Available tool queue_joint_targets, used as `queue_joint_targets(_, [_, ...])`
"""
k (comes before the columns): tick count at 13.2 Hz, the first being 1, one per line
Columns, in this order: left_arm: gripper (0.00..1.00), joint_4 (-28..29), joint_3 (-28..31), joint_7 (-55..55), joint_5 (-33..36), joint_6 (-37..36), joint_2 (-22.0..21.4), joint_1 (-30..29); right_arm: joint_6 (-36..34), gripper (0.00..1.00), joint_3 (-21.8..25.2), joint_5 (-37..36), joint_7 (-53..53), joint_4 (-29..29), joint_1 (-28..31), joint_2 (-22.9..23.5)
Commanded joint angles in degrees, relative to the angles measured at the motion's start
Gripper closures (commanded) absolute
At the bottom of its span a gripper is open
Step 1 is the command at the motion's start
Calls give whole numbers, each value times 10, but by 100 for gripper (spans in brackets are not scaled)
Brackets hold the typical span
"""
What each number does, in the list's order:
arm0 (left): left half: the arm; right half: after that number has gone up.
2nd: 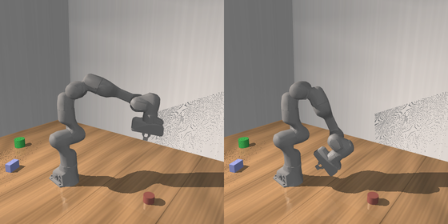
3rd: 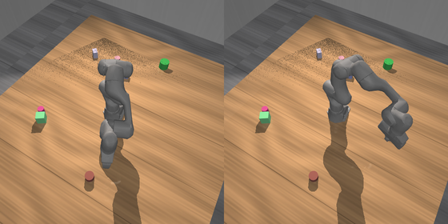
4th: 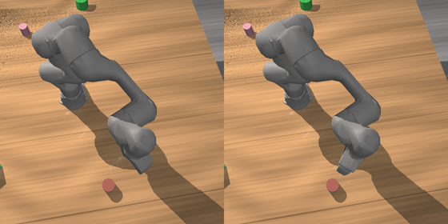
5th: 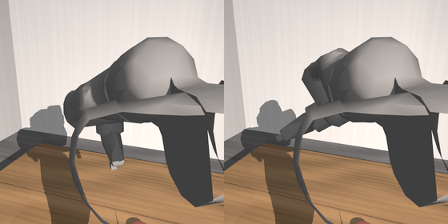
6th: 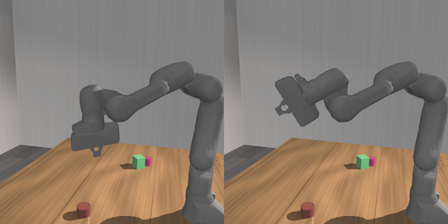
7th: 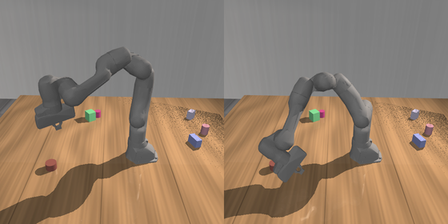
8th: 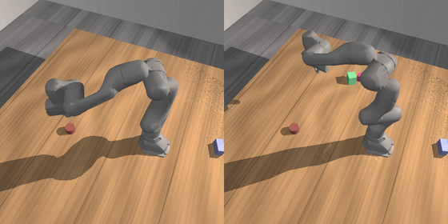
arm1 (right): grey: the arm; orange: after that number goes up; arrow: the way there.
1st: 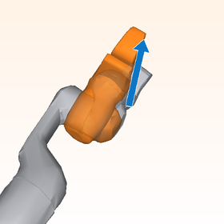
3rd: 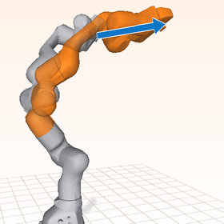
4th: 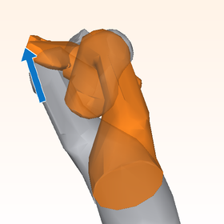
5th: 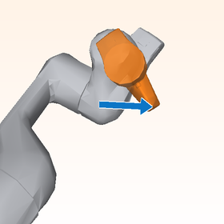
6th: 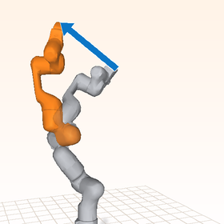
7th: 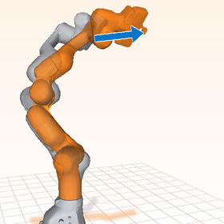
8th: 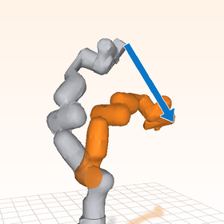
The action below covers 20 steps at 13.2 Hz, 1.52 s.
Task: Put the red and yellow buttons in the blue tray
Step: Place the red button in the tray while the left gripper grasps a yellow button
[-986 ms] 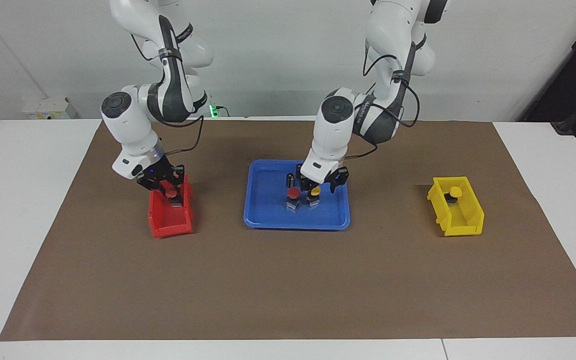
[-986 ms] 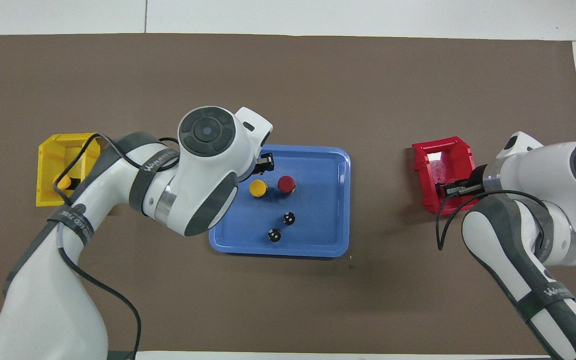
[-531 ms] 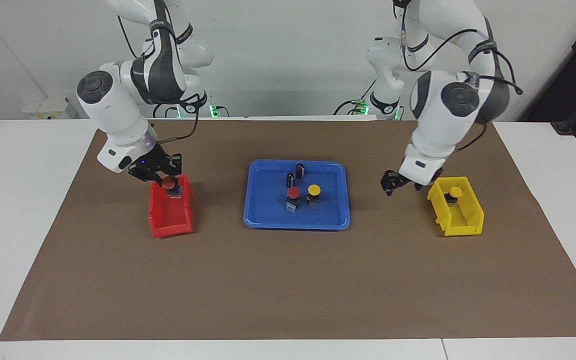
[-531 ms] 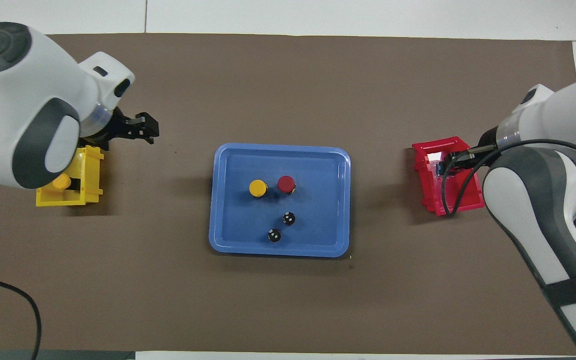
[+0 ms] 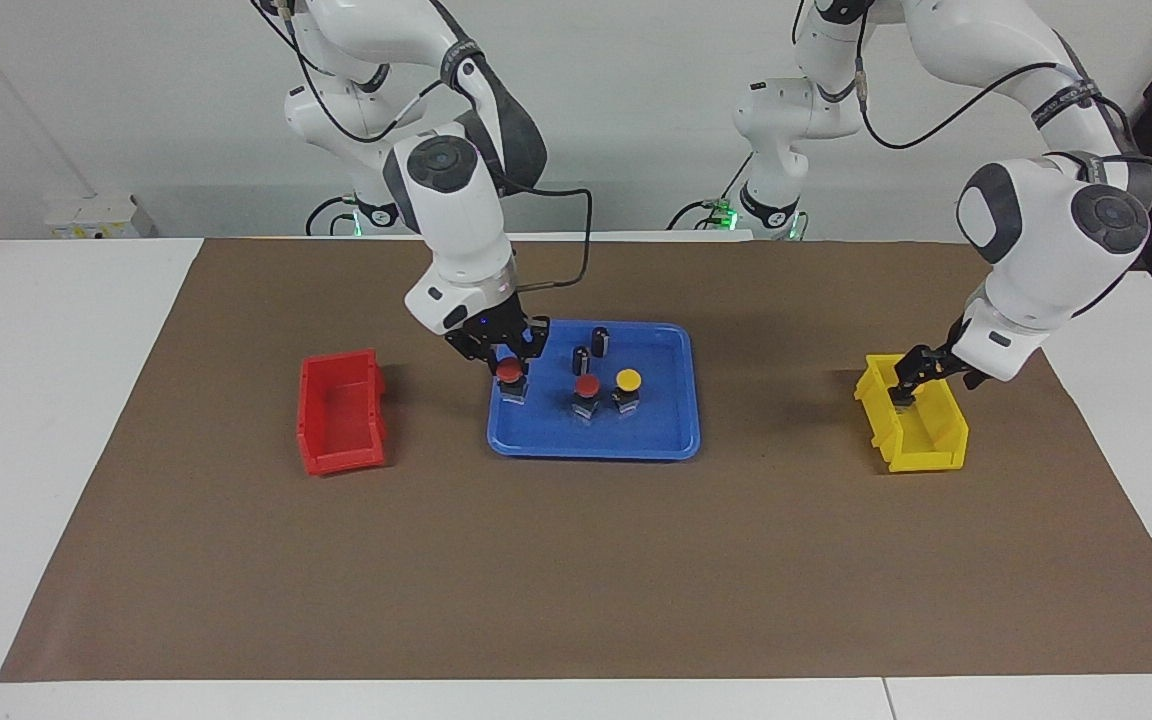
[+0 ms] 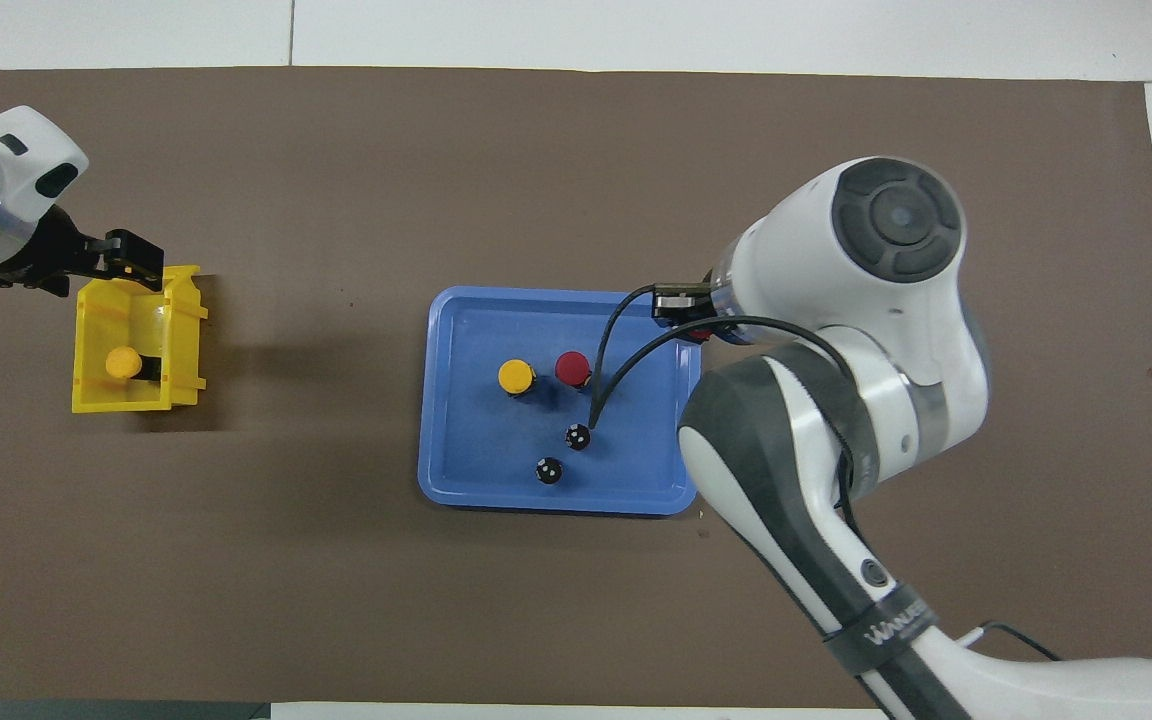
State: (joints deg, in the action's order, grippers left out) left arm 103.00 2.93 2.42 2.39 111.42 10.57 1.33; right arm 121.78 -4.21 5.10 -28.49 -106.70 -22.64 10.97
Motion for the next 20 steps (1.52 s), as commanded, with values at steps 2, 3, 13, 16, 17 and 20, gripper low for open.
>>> queue_joint_targets(2, [15, 147, -6, 21, 11, 115, -70, -16, 43, 63, 2, -30, -23, -32, -9, 19])
queue_joint_targets(3, [19, 167, -6, 31, 11, 128, -77, -24, 44, 63, 2, -30, -24, -39, -10, 19])
queue_joint_targets(13, [98, 250, -7, 31, 10, 242, -76, -30, 85, 0, 3, -32, -23, -79, -12, 10])
queue_joint_targets(16, [99, 170, -7, 28, 9, 137, -58, -25, -2, 0, 9, -62, -17, -20, 25, -9])
queue_joint_targets(17, [99, 137, -6, 26, 9, 96, -56, -23, -51, 0, 8, -63, -15, 13, 56, -19])
queue_joint_targets(20, [99, 72, -7, 7, 9, 21, -55, -12, -158, 0, 8, -61, 31, 47, 127, -86])
